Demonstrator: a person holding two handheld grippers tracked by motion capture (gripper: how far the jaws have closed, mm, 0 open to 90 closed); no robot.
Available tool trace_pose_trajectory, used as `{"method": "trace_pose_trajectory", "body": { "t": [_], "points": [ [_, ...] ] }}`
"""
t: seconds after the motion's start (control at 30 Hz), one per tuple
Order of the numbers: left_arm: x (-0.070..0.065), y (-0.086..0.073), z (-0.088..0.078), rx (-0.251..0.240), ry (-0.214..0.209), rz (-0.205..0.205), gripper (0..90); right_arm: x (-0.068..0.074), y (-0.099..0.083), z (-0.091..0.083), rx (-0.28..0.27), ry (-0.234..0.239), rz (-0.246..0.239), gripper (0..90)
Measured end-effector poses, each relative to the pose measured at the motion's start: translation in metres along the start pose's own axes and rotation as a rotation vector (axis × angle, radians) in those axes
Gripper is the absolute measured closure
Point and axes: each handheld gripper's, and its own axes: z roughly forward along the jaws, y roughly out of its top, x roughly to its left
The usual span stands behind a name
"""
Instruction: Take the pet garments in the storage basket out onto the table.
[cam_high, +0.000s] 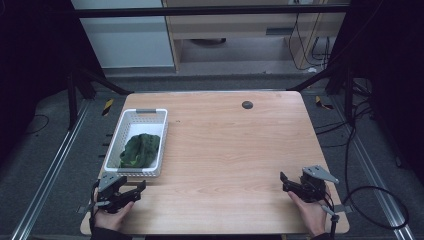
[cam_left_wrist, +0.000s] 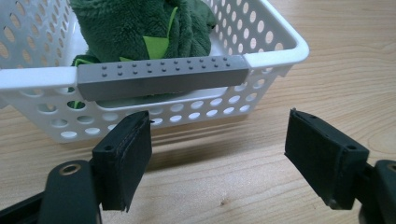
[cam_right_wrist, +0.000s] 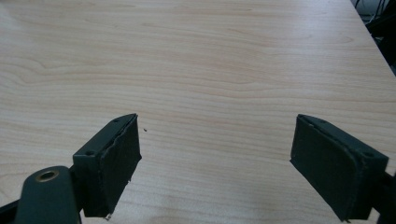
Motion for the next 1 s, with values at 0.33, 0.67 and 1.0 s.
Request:
{"method": "trace_pose_trajectory", "body": {
  "t": [0.33,0.67,1.0],
  "points": [
    [0.0,0.004,-0.012,-0.035,0.023,-0.018,24.1,0.001,-0.001,-0.002,0.01,0.026,-0.015,16.6],
    [0.002,0.014,-0.024,-0.065,0.02,-0.043,24.3,0.006,-0.002,0.002,0.023,0.033,-0.041,16.3],
    [0.004,0.024,-0.03,-0.08,0.028,-0.05,24.4,0.005,-0.001,0.004,0.025,0.028,-0.039,16.3]
  ]
}}
